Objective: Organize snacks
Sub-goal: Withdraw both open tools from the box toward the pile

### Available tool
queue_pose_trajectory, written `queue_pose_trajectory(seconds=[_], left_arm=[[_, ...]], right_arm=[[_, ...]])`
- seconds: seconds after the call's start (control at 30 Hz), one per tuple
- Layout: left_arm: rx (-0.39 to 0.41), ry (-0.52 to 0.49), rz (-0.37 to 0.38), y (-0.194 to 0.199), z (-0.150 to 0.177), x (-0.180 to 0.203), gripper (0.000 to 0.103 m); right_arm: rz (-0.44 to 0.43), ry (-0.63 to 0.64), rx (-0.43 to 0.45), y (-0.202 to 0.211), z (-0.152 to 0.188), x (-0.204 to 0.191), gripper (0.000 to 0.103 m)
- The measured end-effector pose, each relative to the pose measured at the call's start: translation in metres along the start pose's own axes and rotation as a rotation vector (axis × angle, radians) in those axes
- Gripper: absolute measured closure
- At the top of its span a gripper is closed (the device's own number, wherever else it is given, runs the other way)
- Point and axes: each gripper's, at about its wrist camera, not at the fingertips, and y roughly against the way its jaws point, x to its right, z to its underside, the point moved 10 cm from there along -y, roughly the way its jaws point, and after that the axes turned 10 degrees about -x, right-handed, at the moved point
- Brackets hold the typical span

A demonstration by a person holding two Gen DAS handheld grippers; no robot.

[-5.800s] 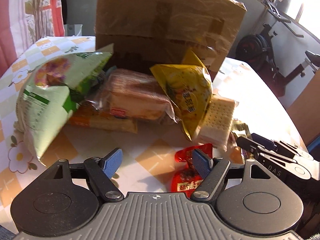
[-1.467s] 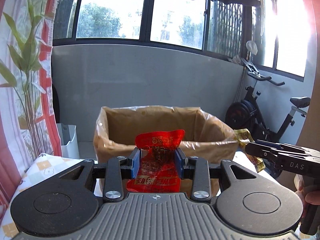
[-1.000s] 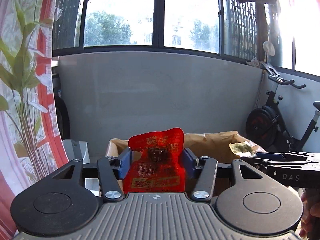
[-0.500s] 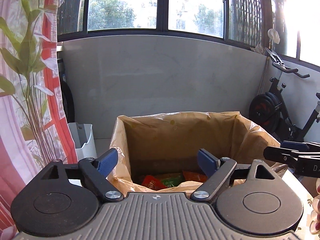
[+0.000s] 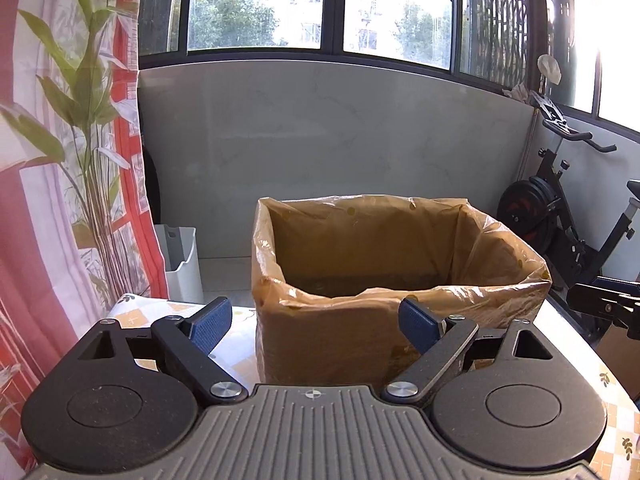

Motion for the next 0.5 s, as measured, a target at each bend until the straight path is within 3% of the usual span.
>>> queue_pose_trajectory(seconds=[0.43, 0.5], left_arm=[[0.004, 0.019, 0.019, 0.030, 0.028, -0.021, 0.011], [0.005, 0.023, 0.015, 0.035, 0.034, -0.027, 0.011]], right_arm=[[-0.036, 0.018, -0.042, 0.005, 0.037, -0.023, 0.024], [-0.068, 0.014, -0.056, 0.002, 0.042, -0.026, 0.020]])
